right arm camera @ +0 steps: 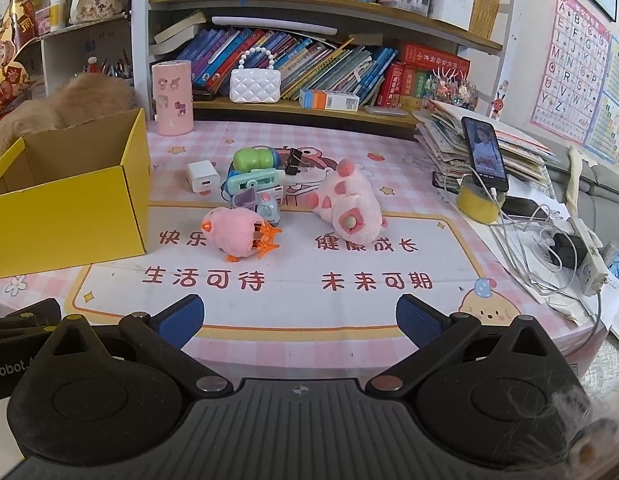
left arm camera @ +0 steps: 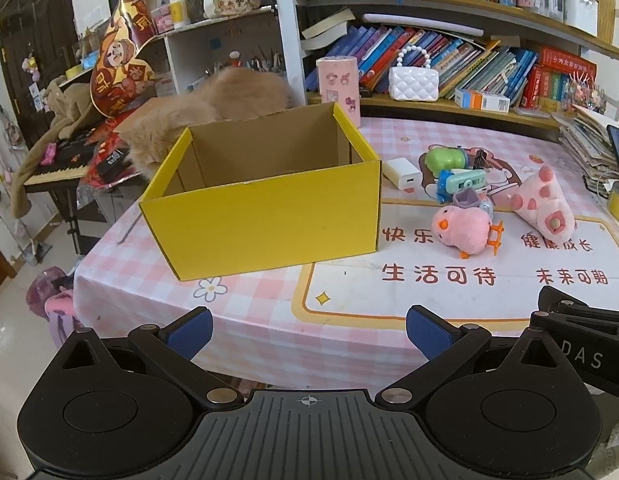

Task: Organize objects
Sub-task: 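Move both tools toward the pink plush toys on the table, then grasp the pink plush pig with the right tool while the left tool grasps the pink chick, then carry the pink chick and pink pig over the yellow box with both tools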

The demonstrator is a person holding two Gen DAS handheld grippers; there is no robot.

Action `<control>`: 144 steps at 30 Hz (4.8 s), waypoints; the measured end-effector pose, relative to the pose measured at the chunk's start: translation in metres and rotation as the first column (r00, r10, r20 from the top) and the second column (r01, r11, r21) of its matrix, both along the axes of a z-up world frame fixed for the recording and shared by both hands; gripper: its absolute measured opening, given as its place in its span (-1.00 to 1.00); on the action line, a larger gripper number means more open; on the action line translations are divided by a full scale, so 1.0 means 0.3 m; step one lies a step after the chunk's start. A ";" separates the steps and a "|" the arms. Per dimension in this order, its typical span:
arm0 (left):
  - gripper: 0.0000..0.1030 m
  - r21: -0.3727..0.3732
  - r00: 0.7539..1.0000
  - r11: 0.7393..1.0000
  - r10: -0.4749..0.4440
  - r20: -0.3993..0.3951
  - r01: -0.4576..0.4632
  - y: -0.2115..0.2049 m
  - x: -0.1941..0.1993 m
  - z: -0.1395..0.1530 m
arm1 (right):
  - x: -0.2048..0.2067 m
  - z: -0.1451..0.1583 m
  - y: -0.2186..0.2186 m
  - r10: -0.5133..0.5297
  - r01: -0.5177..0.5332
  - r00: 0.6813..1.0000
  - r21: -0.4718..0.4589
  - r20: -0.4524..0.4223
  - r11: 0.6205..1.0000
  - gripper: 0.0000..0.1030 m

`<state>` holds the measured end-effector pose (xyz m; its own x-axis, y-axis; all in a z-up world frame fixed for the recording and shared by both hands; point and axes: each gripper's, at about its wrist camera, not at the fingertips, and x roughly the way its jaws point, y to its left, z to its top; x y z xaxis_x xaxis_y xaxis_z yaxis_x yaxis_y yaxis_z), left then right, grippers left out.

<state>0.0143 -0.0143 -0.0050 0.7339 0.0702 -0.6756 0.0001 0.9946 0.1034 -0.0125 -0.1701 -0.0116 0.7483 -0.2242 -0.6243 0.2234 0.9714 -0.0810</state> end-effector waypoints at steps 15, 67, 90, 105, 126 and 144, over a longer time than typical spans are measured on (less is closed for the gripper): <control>1.00 -0.012 0.998 1.000 0.003 -0.058 -0.004 -0.085 0.104 -0.027 | 0.109 -0.032 -0.090 0.006 -0.006 0.998 0.013 -0.055 1.000 1.00; 1.00 -0.180 0.972 0.972 0.114 -0.203 -0.152 -0.476 0.508 -0.124 | 0.726 -0.177 -0.590 0.262 -0.246 0.962 0.171 -0.080 0.954 0.20; 0.25 -0.119 0.973 0.989 0.058 -0.225 -0.086 -0.528 0.594 -0.233 | 0.586 -0.107 -0.610 0.239 -0.216 0.967 0.219 -0.085 0.952 0.22; 0.26 -0.217 0.985 0.966 0.119 -0.127 -0.144 -0.375 0.388 -0.080 | 0.494 -0.091 -0.478 0.314 -0.295 0.947 0.209 -0.068 0.932 0.22; 0.26 -0.249 0.994 0.962 0.108 -0.025 -0.111 0.174 0.081 0.005 | 0.191 -0.008 0.090 0.350 -0.341 0.936 0.184 -0.023 0.922 0.22; 0.26 -0.231 0.995 0.969 0.098 0.029 -0.089 0.448 -0.074 0.035 | 0.036 0.000 0.422 0.379 -0.373 0.925 0.189 0.003 0.908 0.22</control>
